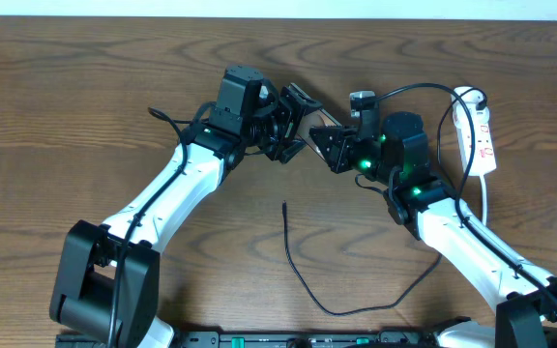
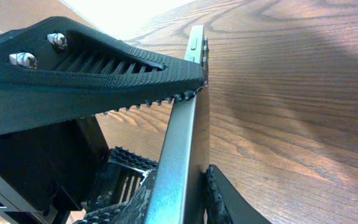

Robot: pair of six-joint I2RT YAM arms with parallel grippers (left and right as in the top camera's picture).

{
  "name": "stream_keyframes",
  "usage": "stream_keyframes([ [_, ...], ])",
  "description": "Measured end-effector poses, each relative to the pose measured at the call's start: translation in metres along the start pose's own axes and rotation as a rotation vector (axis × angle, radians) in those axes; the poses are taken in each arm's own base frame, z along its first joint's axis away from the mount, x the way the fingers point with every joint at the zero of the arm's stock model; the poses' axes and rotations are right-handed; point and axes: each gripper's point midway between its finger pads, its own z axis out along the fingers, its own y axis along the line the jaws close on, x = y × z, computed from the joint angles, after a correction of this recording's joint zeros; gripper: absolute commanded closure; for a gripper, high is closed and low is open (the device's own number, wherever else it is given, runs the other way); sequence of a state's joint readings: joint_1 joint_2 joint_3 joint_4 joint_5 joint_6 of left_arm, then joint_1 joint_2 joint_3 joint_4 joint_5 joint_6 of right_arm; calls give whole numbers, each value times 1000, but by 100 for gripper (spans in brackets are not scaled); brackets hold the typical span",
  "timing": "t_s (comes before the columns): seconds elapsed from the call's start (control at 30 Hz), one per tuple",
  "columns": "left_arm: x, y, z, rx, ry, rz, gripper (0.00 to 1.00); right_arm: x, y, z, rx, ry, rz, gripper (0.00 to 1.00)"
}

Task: Plug charger to phone and switch on socket
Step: 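Close the right gripper on the phone's edge beside the left gripper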

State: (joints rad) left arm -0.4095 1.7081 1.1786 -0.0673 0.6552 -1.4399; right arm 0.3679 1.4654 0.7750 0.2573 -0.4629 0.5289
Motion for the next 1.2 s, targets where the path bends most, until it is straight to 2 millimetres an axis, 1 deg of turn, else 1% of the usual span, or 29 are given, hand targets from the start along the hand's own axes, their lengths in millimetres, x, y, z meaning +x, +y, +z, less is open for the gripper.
stream_keyframes([
  [0.6,2,1,3,-6,-15,8,93,0,-5,0,28,-4,-2,91],
  [0.63,2,1,3,-6,-16,8,92,0,-6,0,30,-4,-3,91],
  [0.77,2,1,3,-7,-18,8,55,0,-6,0,35,-6,-9,91],
  [0.8,2,1,3,-7,-18,9,48,0,-7,0,35,-6,-9,91],
  [0.87,2,1,3,-7,-19,9,36,0,-7,0,36,-6,-12,92],
  [0.93,2,1,3,-7,-19,9,28,0,-7,0,36,-6,-14,93],
  [1.0,2,1,3,-8,-19,8,15,0,-7,0,37,-7,-19,94],
  [1.03,2,1,3,-8,-19,10,12,0,-7,0,38,-7,-23,94],
  [1.2,3,0,4,-4,-14,13,11,0,-7,0,39,-6,-13,99],
])
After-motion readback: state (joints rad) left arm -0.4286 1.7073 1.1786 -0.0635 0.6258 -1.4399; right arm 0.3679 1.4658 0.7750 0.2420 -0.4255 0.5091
